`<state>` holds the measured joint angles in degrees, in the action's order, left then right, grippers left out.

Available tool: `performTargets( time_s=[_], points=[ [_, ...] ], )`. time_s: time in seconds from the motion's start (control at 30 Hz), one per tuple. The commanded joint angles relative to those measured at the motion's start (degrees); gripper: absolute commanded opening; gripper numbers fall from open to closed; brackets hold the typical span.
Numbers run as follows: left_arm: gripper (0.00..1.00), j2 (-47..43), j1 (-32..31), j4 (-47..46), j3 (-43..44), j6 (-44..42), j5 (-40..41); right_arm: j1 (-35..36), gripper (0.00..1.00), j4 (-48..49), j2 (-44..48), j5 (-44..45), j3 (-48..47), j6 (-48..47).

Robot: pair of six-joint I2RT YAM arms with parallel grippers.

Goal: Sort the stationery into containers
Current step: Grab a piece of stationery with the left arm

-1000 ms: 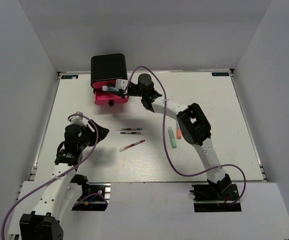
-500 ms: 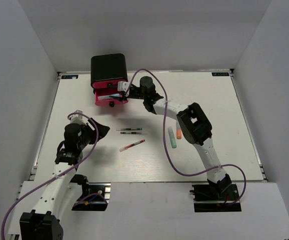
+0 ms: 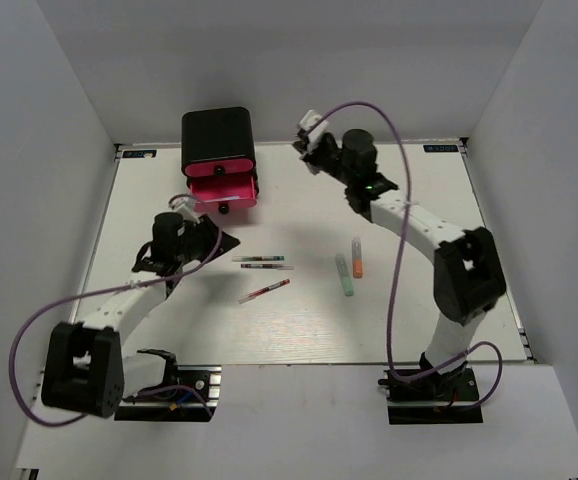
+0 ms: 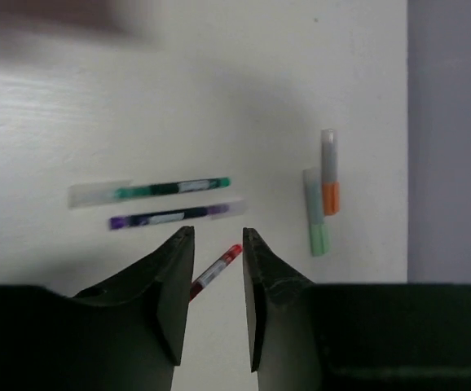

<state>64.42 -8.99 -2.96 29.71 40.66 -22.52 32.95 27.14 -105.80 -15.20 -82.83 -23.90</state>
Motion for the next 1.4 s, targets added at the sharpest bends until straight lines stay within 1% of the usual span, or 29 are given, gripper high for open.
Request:
performTargets(
  time_s=[0.0, 0.03, 0.07, 0.1, 0.17, 0.2, 0.23, 0.27, 0.3, 0.33, 0.37, 0.4, 0.43, 0.47, 0.5, 0.57, 0.6, 0.63, 0.7, 0.73, 0.9, 1.0, 1.2, 1.37],
  points=[
    [0.39, 6.92, -5.22, -5.21, 7.62, -1.28, -3.67, -4.38, 0.00, -14.35, 5.86, 6.41, 5.56, 3.77],
    [0.29, 8.86, -6.64, -4.52, 10.68, -1.29, -3.67, -5.86, 0.00, -18.92, 6.82, 7.89, 7.83, 5.51],
    [0.27, 12.53, -8.04, -4.51, 12.28, -1.29, -3.67, -6.40, 0.00, -21.05, 8.31, 7.99, 8.20, 6.14],
    [0.25, 14.40, -10.84, -2.94, 13.86, -1.29, -2.97, -7.62, 0.00, -26.29, 8.68, 8.26, 8.38, 7.19],
    [0.24, 18.00, -13.75, -1.18, 19.22, -1.29, -1.48, -9.65, 0.29, -35.44, 10.17, 8.00, 10.05, 8.51],
    [0.24, 21.59, -16.73, 1.09, 21.15, -1.29, -0.95, -10.09, 0.41, -37.14, 10.70, 7.56, 11.18, 8.61],
    [0.28, 23.54, -18.24, 2.68, 25.35, -1.29, -0.25, -10.53, 0.45, -38.72, 12.01, 6.60, 13.02, 8.52],
    [0.32, 25.56, -19.64, 4.35, 27.57, -0.77, 0.89, -11.23, 0.52, -41.00, 13.59, 6.59, 15.30, 8.00],
    [0.35, 27.49, -22.36, 8.28, 29.94, -0.76, 1.60, -11.50, 0.55, -41.37, 15.08, 7.11, 16.46, 7.99],
    [0.42, 31.86, -23.77, 10.67, 35.10, 0.28, 3.78, -12.29, 0.56, -42.07, 15.97, 7.72, 18.38, 7.91],
    [0.47, 34.25, -25.18, 14.26, 38.11, 1.25, 5.89, -12.64, 0.56, -42.25, 16.50, 8.51, 19.62, 7.90],
    [0.49, 36.97, -27.89, 21.43, 44.58, 1.95, 7.30, -13.17, 0.56, -42.34, 17.63, 8.87, 20.16, 8.43],
    [0.49, 39.70, -29.05, 24.55, 47.77, 1.96, 8.01, -14.04, 0.56, -42.25, 17.82, 9.40, 20.60, 9.13],
    [0.52, 44.77, -30.37, 27.28, 50.85, 3.18, 9.24, -15.10, 0.56, -42.51, 17.73, 10.44, 21.04, 9.57],
    [0.52, 47.00, -32.73, 29.31, 56.10, 3.19, 9.25, -15.63, 0.56, -42.86, 17.73, 10.63, 21.13, 10.62],
    [0.57, 50.70, -34.94, 33.01, 60.70, 3.80, 10.39, -17.13, 0.56, -43.13, 17.03, 11.07, 20.43, 12.91],
    [0.57, 53.85, -36.00, 34.41, 65.16, 4.33, 10.92, -18.61, 0.55, -43.39, 16.94, 11.24, 20.42, 15.00],
    [0.58, 55.36, -37.75, 37.47, 67.21, 4.34, 12.23, -19.23, 0.55, -43.40, 16.25, 11.59, 19.99, 15.89],
    [0.58, 57.65, -39.25, 40.56, 71.95, 5.04, 13.64, -21.07, 0.55, -43.39, 15.98, 11.77, 19.20, 18.17],
    [0.58, 59.40, -39.95, 43.01, 72.84, 5.04, 14.26, -21.61, 0.55, -43.40, 15.89, 11.43, 19.02, 18.62],
    [0.58, 60.03, -42.42, 47.51, 75.57, 4.52, 18.74, -24.25, 0.55, -42.61, 15.63, 9.76, 18.75, 19.77],
    [0.58, 62.48, -43.65, 51.64, 78.20, 4.51, 21.20, -25.30, 0.55, -42.34, 15.53, 8.53, 19.02, 20.21],
    [0.58, 65.74, -44.27, 53.58, 80.41, 4.51, 23.40, -26.27, 0.55, -41.11, 16.76, 6.42, 21.21, 20.21],
    [0.57, 69.78, -44.27, 56.31, 84.54, 4.51, 24.46, -26.80, 0.55, -40.41, 18.08, 5.62, 22.88, 20.56]
  ],
)
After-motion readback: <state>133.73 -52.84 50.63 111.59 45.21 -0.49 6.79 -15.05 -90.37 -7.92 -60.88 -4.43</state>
